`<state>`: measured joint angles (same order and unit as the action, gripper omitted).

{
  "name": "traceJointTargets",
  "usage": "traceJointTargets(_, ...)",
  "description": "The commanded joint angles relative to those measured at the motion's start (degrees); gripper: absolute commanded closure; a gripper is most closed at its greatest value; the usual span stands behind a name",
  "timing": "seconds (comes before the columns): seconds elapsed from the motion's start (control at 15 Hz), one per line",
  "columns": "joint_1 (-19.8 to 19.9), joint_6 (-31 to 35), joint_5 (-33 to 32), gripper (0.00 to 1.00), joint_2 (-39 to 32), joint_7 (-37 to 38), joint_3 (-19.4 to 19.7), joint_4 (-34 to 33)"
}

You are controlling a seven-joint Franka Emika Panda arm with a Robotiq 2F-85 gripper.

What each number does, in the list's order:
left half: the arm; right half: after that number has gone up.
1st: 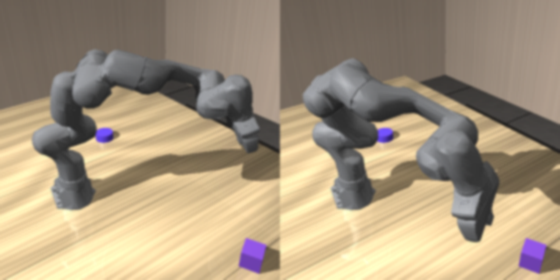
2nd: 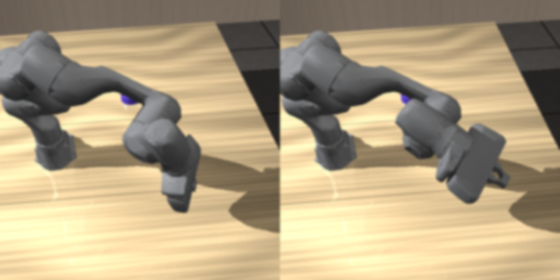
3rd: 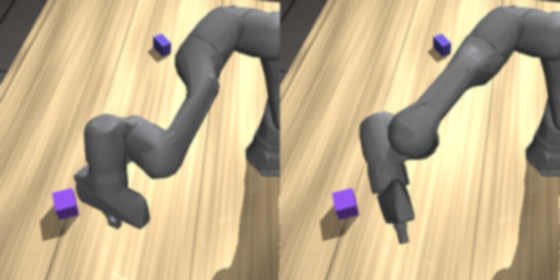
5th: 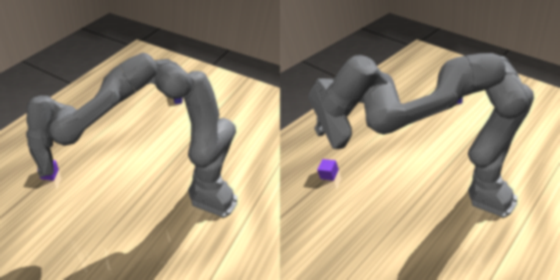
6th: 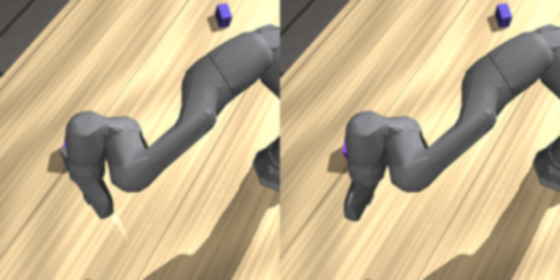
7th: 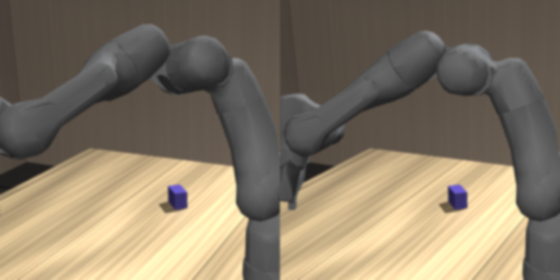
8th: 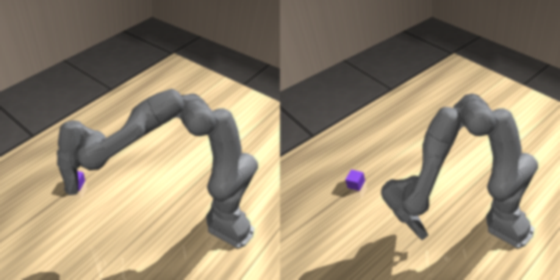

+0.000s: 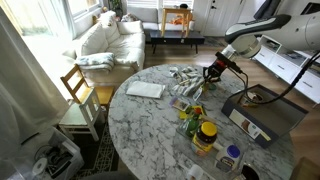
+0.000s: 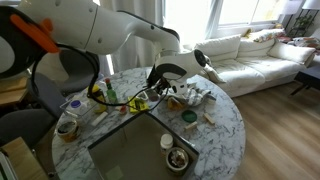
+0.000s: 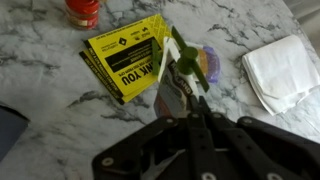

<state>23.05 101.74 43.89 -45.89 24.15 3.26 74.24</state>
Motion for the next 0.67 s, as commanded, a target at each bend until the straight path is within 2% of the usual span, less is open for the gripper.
traceJointTargets(0.0,0.4,-1.5,4.1,1.00,-1.5,5.2,1.6,-0.9)
traceJointTargets(0.2,1.0,-2.1,7.4,1.00,-2.6,10.3,2.5,-0.8)
traceJointTargets(0.6,1.5,-1.7,12.0,1.00,-4.8,14.9,3.4,-0.9)
